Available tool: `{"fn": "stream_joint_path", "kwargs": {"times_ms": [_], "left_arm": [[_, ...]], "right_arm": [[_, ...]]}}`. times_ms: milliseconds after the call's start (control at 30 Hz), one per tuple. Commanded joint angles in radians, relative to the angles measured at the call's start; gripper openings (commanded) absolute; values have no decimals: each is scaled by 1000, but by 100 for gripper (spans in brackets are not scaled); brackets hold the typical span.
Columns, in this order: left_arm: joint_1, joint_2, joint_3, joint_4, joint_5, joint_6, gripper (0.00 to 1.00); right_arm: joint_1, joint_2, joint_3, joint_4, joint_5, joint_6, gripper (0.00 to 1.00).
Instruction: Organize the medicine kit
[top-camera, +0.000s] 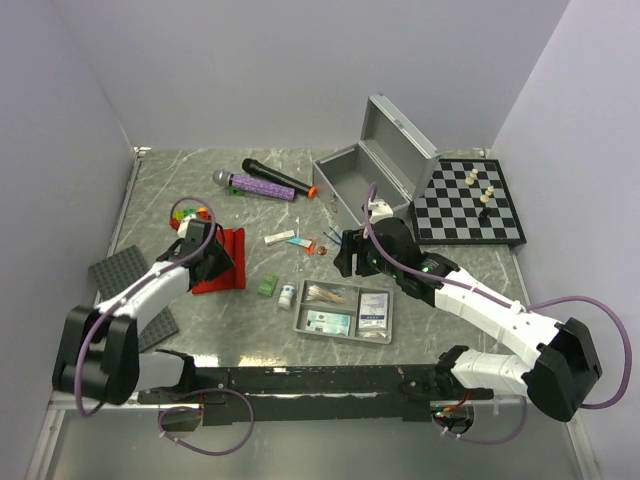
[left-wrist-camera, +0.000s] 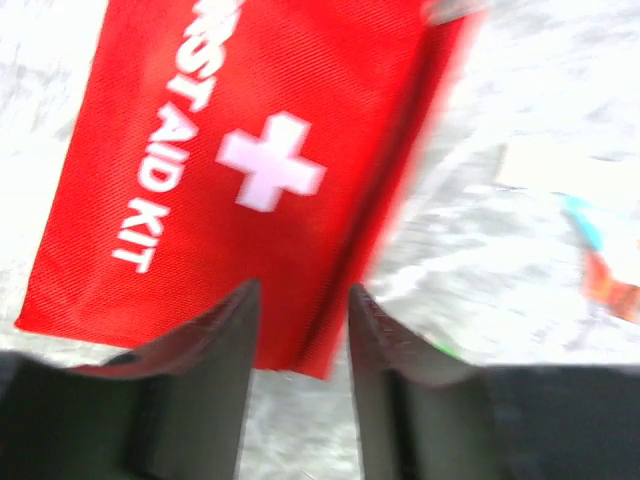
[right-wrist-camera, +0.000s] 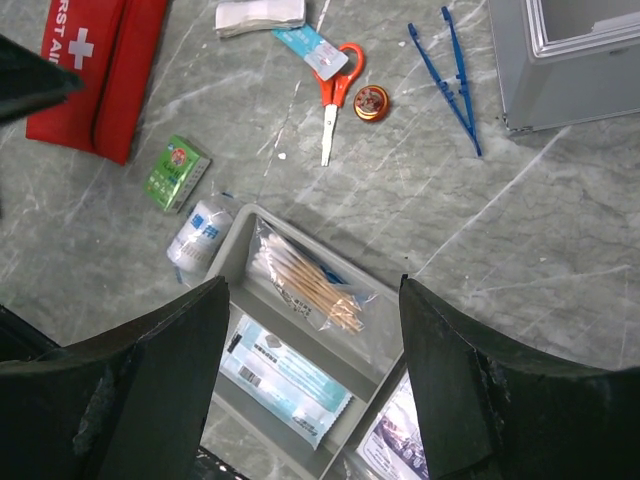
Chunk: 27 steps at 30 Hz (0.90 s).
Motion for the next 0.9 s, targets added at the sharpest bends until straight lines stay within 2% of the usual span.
{"fn": "stream_joint_path", "kwargs": {"times_ms": [0, 100, 400, 633, 733, 867], "left_arm": [[-4, -93, 28, 72, 79, 17, 51], [-13, -49, 53, 95, 111, 34, 55], [-45, 150, 91, 106, 70, 36, 56], [-47, 215, 100, 103, 79, 31, 49], [-50, 203, 87, 124, 100, 33, 40], [-57, 192, 76, 139, 128, 33, 16]], "right_arm": [[7, 3, 14, 23, -16, 11, 75], [7, 5, 19, 20, -17, 11, 75], [7, -26, 22, -9, -13, 6, 75], [7, -23, 11, -6, -17, 11, 75], [7, -21, 7, 0, -20, 12, 75], [9, -16, 11, -3, -26, 14, 75]]}}
